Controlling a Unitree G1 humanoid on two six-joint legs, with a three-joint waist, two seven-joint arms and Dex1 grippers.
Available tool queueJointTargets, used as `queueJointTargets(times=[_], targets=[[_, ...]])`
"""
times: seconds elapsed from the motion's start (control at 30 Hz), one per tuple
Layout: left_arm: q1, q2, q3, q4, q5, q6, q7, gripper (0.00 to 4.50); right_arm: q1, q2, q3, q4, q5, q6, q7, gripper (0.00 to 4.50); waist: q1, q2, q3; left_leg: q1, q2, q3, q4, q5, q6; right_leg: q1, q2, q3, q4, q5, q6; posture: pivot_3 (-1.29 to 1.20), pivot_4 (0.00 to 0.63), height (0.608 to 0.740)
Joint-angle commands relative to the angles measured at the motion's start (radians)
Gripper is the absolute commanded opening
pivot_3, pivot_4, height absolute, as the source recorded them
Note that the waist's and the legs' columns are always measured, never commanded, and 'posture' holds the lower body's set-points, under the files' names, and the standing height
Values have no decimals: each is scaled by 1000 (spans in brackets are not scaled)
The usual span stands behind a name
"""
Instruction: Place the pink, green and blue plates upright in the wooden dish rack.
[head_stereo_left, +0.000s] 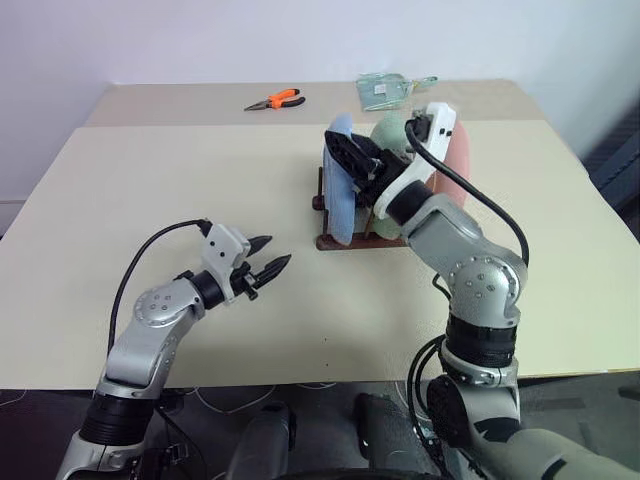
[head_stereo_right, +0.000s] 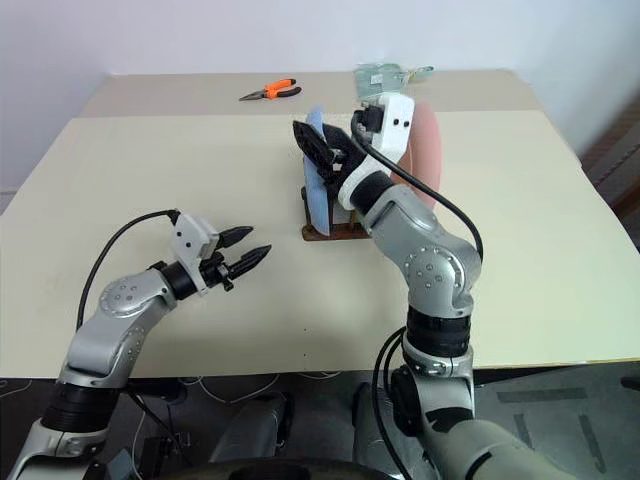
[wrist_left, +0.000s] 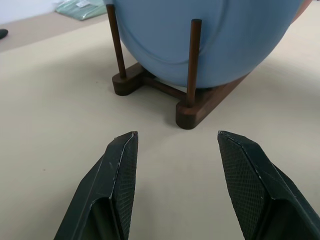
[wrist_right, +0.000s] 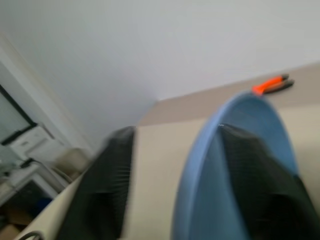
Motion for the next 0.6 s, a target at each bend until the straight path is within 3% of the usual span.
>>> queueJointTargets(times=[0.03,0.17,0.33,0.47,0.6], targets=[[-8,-5,-3,-60,2,12,8,2590,-49,-89,82,-30,-116,-109,104,3618,1,0,0,0,0,0,0,0,0,0,0,0,0,0,0,0,150,740],[-16,-10,-12,-82,0,45,15,2590,-76,-222,89,-105,-183,-201,215,3618,3,0,0,0,0,0,1,0,0,1,0,0,-1,0,0,0,150,740],[-43,-6,-13,-36,21,43,7,2590,-20,-437,-125,-134,-167,-220,281,3618,11,-1,0,0,0,0,2,0,0,3,-1,0,-2,-1,1,0,150,740],[-74,5,7,62,59,4,15,2590,210,-632,-339,-112,-181,-191,367,3618,29,-3,0,0,-1,-1,3,-1,2,7,-1,-2,-5,-3,-1,0,150,740],[-92,21,22,165,94,-54,1,2590,518,-691,-415,-101,-201,-202,467,3618,28,-2,0,1,-1,1,4,-2,3,8,-3,-1,-6,-4,-1,0,150,740]])
